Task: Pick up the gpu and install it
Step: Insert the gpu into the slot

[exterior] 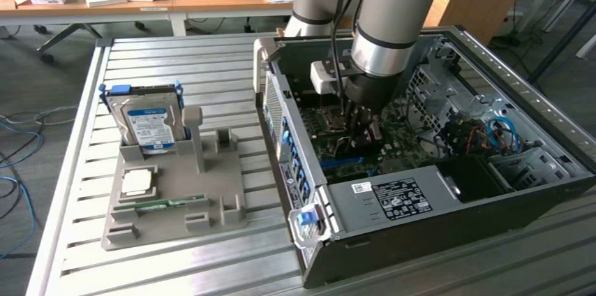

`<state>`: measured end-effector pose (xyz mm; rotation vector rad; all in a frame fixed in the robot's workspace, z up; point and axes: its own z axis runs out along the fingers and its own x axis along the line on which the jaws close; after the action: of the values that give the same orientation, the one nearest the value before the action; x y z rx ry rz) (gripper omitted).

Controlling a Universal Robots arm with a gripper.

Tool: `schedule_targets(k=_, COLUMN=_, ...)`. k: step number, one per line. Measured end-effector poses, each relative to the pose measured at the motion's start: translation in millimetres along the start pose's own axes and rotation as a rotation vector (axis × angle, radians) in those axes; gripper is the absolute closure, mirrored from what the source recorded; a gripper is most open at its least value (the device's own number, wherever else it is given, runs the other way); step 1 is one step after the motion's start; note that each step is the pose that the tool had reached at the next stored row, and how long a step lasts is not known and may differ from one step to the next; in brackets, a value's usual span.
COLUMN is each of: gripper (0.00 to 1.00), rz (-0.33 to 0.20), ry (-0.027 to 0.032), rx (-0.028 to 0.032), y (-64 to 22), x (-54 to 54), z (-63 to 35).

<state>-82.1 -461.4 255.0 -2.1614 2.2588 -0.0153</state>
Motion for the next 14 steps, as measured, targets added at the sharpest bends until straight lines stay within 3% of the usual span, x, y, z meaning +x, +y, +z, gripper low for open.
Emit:
schedule_targets(k=4, gripper=0.74, rz=0.000, ry=-0.0086, rx=-0.0003, y=0.0, x=0.0, z=0.3)
schedule_targets(k=14, gripper=0.74, rz=0.000, ry=-0.0084, rx=-0.0004, y=0.0, x=0.0, z=1.9)
